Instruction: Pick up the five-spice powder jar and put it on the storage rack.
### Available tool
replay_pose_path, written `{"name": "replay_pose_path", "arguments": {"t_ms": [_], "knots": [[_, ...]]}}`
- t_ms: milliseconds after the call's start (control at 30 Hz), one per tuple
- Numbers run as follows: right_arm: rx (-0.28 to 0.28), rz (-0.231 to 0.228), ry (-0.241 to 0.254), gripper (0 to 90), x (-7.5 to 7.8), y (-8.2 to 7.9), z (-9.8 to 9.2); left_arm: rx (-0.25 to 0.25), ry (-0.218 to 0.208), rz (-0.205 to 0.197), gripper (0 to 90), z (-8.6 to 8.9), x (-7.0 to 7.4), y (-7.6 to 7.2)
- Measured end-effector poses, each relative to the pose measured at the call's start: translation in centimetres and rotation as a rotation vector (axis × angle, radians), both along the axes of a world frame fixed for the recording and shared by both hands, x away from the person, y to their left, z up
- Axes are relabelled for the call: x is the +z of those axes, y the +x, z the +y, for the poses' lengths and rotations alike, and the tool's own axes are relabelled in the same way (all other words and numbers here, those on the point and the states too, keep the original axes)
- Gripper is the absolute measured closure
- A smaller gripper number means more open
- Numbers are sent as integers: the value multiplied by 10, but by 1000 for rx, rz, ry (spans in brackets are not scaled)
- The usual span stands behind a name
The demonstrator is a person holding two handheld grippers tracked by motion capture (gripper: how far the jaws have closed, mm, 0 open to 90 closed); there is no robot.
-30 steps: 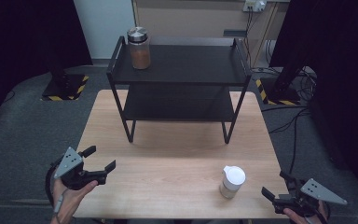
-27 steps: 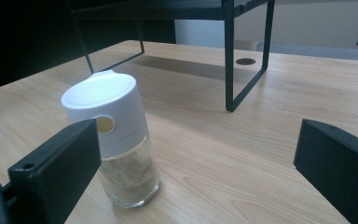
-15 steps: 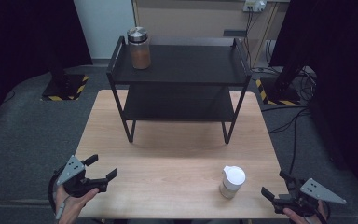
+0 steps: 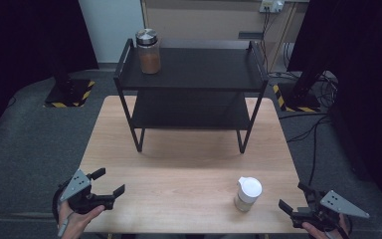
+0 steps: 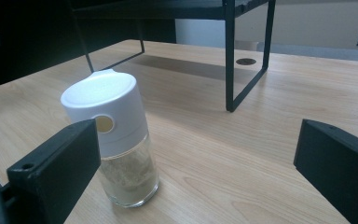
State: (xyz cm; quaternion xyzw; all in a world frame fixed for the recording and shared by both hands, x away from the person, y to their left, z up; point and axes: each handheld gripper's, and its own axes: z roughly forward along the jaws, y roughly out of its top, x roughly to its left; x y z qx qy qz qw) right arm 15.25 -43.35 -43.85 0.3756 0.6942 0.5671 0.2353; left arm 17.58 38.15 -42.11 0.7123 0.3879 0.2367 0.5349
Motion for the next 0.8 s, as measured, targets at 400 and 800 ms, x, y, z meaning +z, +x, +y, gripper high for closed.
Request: {"name": "replay_pose_path", "arguments": {"t_ms": [400,800], "knots": [[-3,-4,-2,8,0,-1,0,-37,-18,-17,13,10,-1,2],[0,-4,-3,8,1,-1,1,-28,-16,-30,12,11,0,0]]}}
